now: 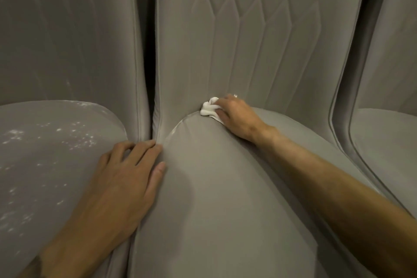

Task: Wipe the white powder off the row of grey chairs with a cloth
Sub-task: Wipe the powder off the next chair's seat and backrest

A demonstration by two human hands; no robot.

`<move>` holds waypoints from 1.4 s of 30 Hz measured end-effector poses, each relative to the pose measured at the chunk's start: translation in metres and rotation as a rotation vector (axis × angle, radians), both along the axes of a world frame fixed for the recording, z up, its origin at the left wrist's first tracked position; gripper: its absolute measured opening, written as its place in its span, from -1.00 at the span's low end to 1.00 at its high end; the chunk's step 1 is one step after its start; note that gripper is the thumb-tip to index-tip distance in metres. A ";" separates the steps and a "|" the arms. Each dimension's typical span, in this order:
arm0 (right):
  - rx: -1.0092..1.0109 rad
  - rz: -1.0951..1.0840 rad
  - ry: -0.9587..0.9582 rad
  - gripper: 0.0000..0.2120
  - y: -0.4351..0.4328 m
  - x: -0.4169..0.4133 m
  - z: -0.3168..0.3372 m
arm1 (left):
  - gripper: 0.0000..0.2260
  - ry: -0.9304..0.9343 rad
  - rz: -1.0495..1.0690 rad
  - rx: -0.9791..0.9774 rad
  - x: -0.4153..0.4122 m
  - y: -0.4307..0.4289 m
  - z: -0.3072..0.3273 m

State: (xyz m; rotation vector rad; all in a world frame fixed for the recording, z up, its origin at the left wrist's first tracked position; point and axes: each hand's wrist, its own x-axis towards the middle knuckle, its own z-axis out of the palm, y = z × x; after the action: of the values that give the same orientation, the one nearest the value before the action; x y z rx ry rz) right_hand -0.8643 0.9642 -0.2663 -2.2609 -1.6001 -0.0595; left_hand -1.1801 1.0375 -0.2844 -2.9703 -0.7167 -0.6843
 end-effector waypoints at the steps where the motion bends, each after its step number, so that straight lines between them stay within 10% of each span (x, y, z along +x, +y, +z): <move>1: 0.014 -0.022 -0.012 -0.59 -0.007 0.002 0.004 | -0.55 -0.004 -0.001 0.003 0.000 0.000 0.000; 7: 0.040 -0.274 -0.063 -0.66 -0.006 0.013 -0.005 | -0.58 0.009 0.010 -0.023 0.001 -0.002 0.002; 24: -0.014 0.086 0.003 -0.79 0.014 -0.013 0.002 | -0.58 -0.010 0.004 -0.008 0.000 0.000 -0.001; 29: -0.007 -0.157 -0.041 -0.79 0.011 0.010 0.001 | -0.59 -0.008 0.015 -0.015 -0.001 -0.001 -0.001; 35: -0.011 0.170 0.017 -0.76 0.017 -0.034 0.003 | -0.59 -0.013 0.005 -0.013 0.001 0.000 -0.002; 42: -0.047 -0.075 -0.002 -0.75 0.025 -0.027 0.004 | -0.61 -0.011 0.014 -0.004 0.000 -0.001 -0.001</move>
State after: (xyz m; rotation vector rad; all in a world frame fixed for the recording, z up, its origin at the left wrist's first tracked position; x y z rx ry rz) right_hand -0.8914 0.9891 -0.2626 -2.3569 -1.5324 -0.0440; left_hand -1.1797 1.0365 -0.2857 -2.9646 -0.7405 -0.6997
